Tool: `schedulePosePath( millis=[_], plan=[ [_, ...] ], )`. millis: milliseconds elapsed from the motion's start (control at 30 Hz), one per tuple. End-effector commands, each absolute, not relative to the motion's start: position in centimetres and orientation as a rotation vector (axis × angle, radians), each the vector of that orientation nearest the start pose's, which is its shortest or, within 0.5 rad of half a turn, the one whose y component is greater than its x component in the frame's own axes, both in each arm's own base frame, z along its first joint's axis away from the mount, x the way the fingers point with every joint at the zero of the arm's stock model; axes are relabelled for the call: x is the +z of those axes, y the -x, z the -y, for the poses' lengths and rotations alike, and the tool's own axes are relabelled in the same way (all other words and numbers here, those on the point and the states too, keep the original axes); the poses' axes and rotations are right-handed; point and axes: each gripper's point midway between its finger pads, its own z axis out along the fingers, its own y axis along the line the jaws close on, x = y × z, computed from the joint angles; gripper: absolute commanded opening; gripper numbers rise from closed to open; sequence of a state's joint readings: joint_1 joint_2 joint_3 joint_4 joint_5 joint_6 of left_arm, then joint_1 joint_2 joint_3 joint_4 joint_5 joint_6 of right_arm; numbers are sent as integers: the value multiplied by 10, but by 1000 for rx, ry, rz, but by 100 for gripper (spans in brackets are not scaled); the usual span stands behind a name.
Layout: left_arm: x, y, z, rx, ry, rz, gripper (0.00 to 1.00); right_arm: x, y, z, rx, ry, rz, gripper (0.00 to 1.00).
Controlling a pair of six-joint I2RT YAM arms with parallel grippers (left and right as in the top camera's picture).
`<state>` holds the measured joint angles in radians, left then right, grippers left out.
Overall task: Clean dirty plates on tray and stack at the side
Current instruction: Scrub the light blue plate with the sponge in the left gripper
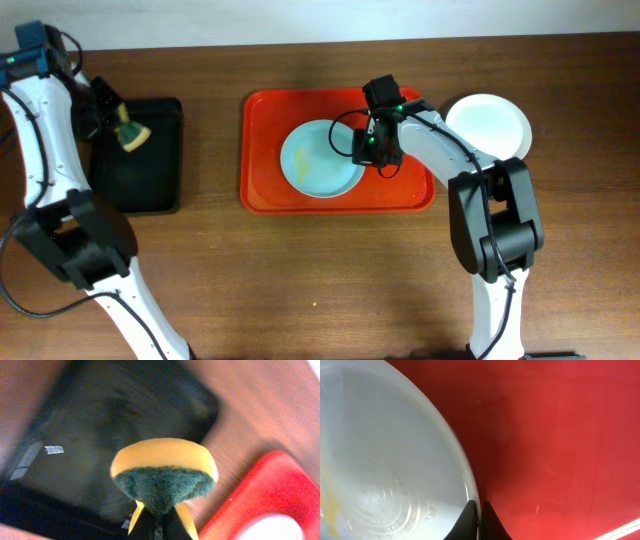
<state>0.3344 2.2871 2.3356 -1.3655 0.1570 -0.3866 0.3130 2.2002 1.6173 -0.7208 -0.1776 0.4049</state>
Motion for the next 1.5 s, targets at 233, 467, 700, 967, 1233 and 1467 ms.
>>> schedulePosePath(
  millis=[233, 467, 700, 967, 1233, 1467],
  plan=[
    [105, -477, 160, -513, 60, -2930, 0, -10, -422, -185, 364, -87, -3002, 4],
    [33, -477, 239, -452, -25, -2805, 0, -11, -420, -185, 362, -88, -3006, 4],
    [22, -472, 124, 334, 128, -2787, 0, -11, -419, -184, 358, -84, -3012, 4],
    [57, -448, 200, -374, 12, -2948, 0, -11, -420, -185, 359, -83, -3009, 4],
    [29, -437, 120, 414, 12, -2940, 0, -11, -420, -185, 359, -83, -3009, 4],
    [106, -470, 123, 233, 136, -2778, 0, -11, -420, -185, 359, -83, -3009, 4]
  ],
)
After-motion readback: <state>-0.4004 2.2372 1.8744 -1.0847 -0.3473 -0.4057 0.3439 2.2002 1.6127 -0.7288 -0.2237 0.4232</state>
